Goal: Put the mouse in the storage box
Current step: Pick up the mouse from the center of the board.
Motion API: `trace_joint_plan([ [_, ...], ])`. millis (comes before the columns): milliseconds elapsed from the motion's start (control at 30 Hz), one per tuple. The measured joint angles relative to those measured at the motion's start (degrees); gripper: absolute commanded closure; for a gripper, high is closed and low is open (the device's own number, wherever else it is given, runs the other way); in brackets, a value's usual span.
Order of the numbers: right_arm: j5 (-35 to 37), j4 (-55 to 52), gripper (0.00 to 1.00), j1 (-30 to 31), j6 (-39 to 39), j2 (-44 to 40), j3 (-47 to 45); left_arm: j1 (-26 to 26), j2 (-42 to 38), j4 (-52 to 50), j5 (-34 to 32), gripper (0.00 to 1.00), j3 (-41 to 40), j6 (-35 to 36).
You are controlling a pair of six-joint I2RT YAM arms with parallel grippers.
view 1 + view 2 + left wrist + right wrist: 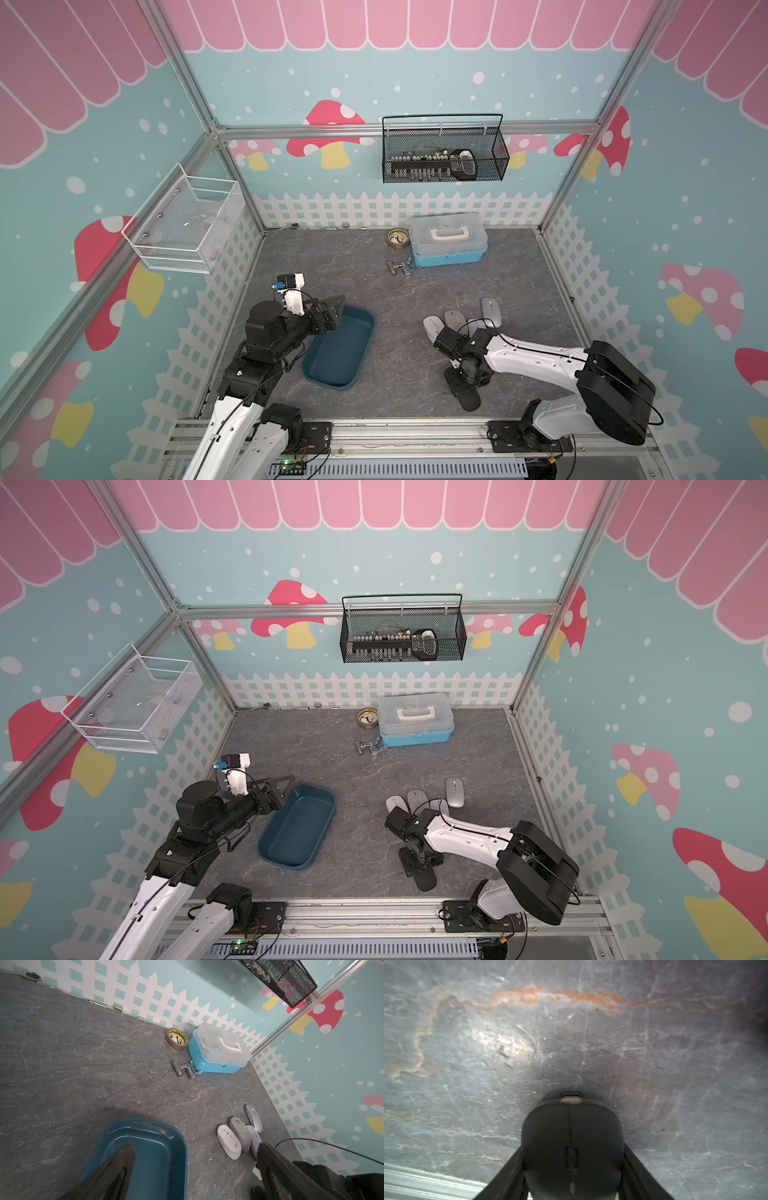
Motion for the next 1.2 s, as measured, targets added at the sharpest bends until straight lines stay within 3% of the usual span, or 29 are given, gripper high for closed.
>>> trace_joint_plan([
  [233, 1.14, 0.44, 0.43, 0.0, 0.83, -4.28, -0.59, -1.86, 0.85, 0.13, 2.97, 0.01, 0.0, 0.02],
  [500, 6.86, 5.42, 0.52, 0.0, -3.63, -14.47, 4.13, -4.37, 10.69, 0.0, 11.17, 0.01, 0.02, 0.63],
  [667, 11.52, 15.87, 0.53, 0.0, -14.56, -20.44, 5.33, -4.22, 13.09, 0.04, 16.87, 0.02, 0.96, 0.66],
  [800, 12.04, 28.98, 0.54, 0.0, -25.18, -27.78, 0.74, -3.89, 15.47, 0.24, 22.93, 0.02, 2.49, -0.76],
  [1033, 5.95, 49.09, 0.57, 0.0, -42.75, -35.08, -11.54, -4.2, 18.99, 0.39, 31.21, 0.06, 8.17, -1.99],
  [1200, 1.29, 56.48, 0.56, 0.0, -51.34, -34.45, -15.3, -10.93, 23.21, 1.14, 30.95, 0.09, 11.63, -1.92],
])
